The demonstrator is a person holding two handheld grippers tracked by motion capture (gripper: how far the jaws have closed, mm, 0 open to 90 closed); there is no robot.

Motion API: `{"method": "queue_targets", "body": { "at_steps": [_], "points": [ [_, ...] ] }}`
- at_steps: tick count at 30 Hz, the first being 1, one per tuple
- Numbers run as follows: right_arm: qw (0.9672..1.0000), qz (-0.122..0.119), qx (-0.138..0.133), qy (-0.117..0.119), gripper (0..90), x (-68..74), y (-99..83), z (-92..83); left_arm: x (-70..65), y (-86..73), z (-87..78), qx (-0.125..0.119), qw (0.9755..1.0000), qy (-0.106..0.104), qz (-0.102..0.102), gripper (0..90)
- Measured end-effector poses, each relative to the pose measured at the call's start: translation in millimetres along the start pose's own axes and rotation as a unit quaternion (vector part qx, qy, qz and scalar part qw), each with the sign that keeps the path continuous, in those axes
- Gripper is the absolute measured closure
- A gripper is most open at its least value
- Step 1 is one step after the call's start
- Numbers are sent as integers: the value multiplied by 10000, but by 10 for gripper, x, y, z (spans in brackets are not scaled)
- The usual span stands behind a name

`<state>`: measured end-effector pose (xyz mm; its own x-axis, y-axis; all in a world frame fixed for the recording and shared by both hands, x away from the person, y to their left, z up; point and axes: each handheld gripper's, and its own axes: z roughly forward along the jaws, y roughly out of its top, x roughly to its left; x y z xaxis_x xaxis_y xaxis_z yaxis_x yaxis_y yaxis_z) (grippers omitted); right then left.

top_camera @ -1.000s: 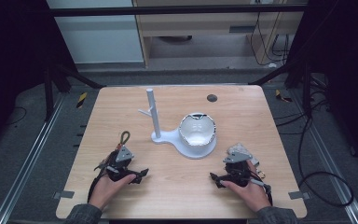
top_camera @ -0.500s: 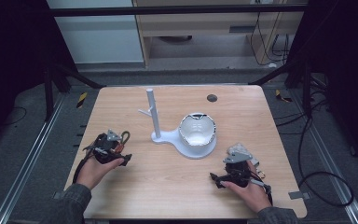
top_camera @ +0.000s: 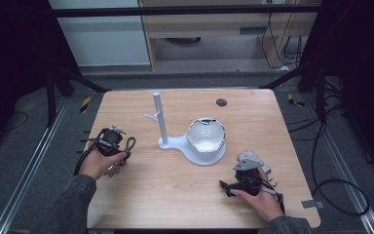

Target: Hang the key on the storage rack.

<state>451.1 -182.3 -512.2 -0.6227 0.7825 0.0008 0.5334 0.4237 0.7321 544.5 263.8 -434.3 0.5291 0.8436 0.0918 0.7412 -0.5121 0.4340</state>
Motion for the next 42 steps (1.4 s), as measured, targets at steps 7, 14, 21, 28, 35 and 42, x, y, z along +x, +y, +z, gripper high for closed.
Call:
{"method": "queue_targets", "body": {
  "at_steps": [7,14,21,28,35,42],
  "points": [
    [10000,-29,-5,10,64,-1,-4,-3,65,48,151,257,9994,3,-223,499],
    [10000,-21,0,25,64,2,-6,-6,151,53,252,373,9983,-45,-443,565],
    [10000,-22,-8,25,64,3,-7,-6,159,-13,300,421,9978,-98,-496,581],
    [10000,-12,-5,28,64,5,-8,-7,168,-33,330,445,9978,-136,-482,606],
    [10000,-14,-5,30,64,6,-9,-7,165,-38,337,433,9980,-162,-437,648],
    [10000,-4,-7,31,63,9,-10,-8,148,-151,192,-102,9987,-242,-447,658]
  ]
}}
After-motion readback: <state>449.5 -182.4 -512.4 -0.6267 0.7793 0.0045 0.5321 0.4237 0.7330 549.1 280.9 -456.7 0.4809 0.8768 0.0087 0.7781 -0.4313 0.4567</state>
